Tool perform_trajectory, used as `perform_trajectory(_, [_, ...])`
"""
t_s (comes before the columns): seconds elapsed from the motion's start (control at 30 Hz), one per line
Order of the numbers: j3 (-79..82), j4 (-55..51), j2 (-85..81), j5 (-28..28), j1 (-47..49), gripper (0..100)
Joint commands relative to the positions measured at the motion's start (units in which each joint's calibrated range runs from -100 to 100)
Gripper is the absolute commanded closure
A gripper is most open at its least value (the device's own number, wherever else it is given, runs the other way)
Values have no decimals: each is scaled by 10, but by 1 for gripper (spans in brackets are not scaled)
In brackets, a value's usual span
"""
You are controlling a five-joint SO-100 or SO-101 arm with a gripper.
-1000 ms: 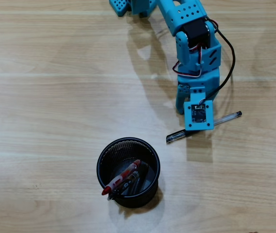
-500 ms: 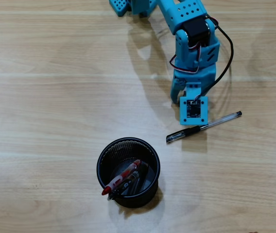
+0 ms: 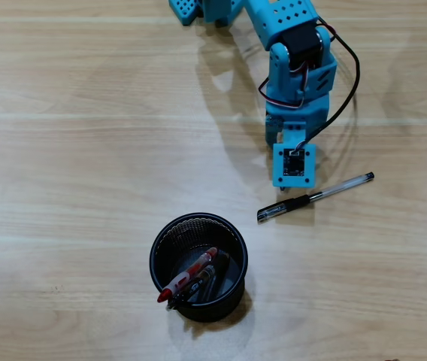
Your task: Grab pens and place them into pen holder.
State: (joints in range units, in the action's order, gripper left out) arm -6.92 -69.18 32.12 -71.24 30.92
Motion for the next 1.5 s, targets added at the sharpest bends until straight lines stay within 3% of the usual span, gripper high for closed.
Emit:
perform_trajectory(0.0, [9, 5, 2, -2, 6, 94])
perform_trajectory(0.07, [9, 4, 2, -2, 2, 98])
perform_trajectory(0.43, [4, 0, -48, 4, -16, 98])
perform_trajectory(0.73, [0, 8, -220, 56, -91, 98])
perform_trajectory(0.97, [-105, 21, -272, 107, -154, 98])
perform_trajectory(1.13, [-143, 163, -275, 157, -178, 98])
perform_trajectory(1.47, [-140, 472, -225, 187, -205, 98])
